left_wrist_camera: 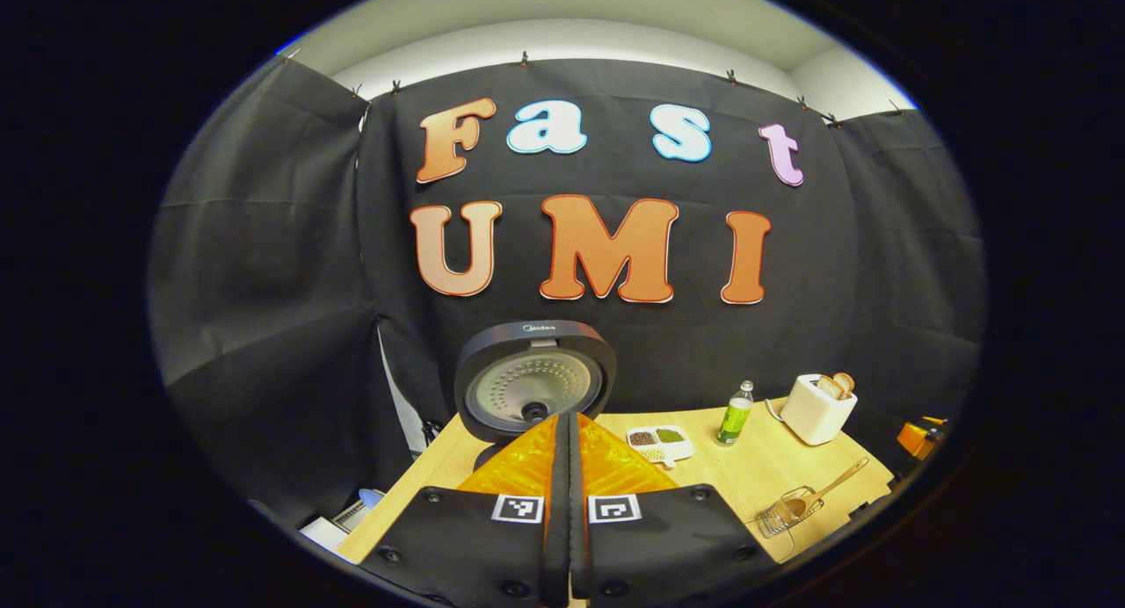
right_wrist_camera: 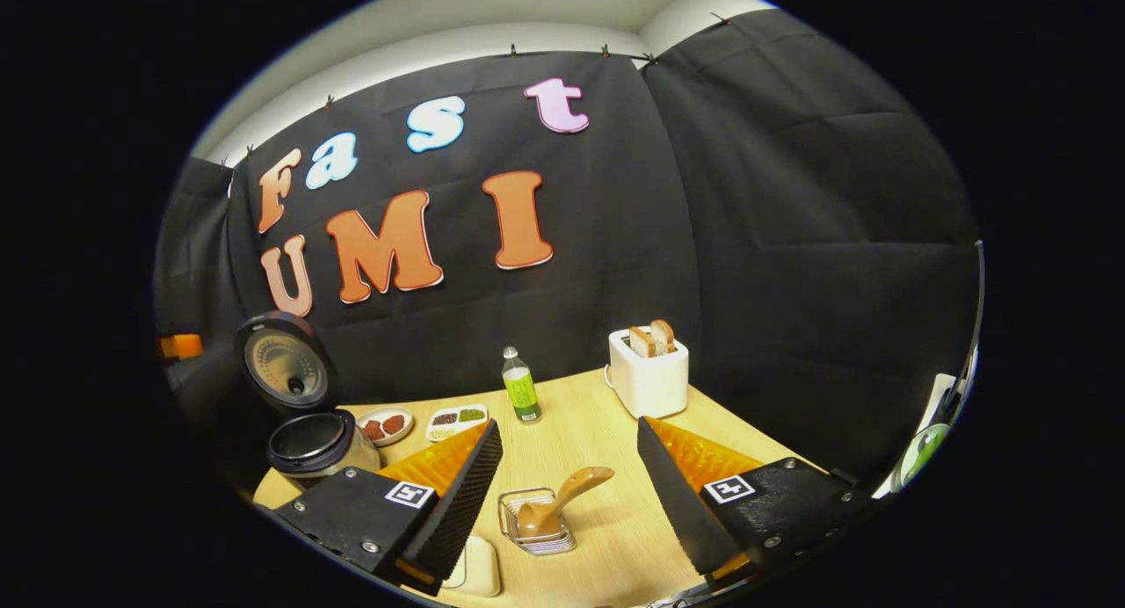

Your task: Close the left gripper, press the button to open the rice cooker; take a wooden spoon from the chopstick holder with the right hand, scoop a spoonful of rice and pour it into the rice cooker, then put the wooden spoon back into the chopstick holder.

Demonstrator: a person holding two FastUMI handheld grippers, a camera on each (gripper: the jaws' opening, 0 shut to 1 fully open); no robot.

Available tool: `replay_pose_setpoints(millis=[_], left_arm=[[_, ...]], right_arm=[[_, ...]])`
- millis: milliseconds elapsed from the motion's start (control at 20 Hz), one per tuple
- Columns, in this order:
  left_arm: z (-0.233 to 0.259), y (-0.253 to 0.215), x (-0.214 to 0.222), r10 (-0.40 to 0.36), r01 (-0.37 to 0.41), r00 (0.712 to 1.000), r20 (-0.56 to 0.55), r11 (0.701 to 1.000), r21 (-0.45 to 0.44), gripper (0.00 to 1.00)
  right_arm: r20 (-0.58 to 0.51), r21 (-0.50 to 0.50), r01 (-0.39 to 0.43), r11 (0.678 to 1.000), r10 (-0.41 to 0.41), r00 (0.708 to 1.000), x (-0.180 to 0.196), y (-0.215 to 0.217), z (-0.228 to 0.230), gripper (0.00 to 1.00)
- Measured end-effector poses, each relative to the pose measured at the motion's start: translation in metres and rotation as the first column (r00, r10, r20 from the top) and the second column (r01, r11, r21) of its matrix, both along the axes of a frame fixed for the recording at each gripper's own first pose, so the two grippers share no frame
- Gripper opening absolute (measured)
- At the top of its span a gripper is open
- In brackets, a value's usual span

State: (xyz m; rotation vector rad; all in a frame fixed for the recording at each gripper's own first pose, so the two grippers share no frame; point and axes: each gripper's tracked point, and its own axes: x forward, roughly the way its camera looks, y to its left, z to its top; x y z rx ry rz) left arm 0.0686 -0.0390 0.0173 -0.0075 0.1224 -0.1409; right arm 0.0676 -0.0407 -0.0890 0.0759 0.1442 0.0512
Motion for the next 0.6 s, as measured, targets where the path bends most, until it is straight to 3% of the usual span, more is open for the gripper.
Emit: replay_pose_setpoints(millis=[150, 250, 400, 500, 600], left_arm=[[0.005, 0.019, -0.015, 0.058, -0.058, 0.998, 0.005, 0.998, 0.003, 0.05], [0.004, 0.034, -0.017, 0.097, -0.097, 0.995, 0.016, 0.995, 0.01, 0.46], [0.007, 0.048, -0.028, 0.129, -0.128, 0.991, 0.036, 0.991, -0.026, 0.41], [0.011, 0.059, -0.036, 0.15, -0.149, 0.987, 0.056, 0.989, -0.021, 0.66], [0.011, 0.067, -0.044, 0.167, -0.166, 0.984, 0.066, 0.986, -0.03, 0.76]], right_arm=[[-0.073, 0.076, 0.001, 0.997, 0.005, 0.997, 0.022, -0.001, -0.032, 0.95], [-0.112, 0.144, 0.018, 0.989, -0.001, 0.994, 0.032, -0.004, -0.051, 0.95], [-0.168, 0.245, 0.021, 0.969, 0.021, 0.985, 0.038, -0.001, -0.073, 0.94], [-0.198, 0.294, 0.02, 0.956, 0.04, 0.979, 0.046, 0.006, -0.086, 0.92], [-0.22, 0.362, 0.025, 0.932, 0.059, 0.974, 0.049, 0.011, -0.091, 0.81]])
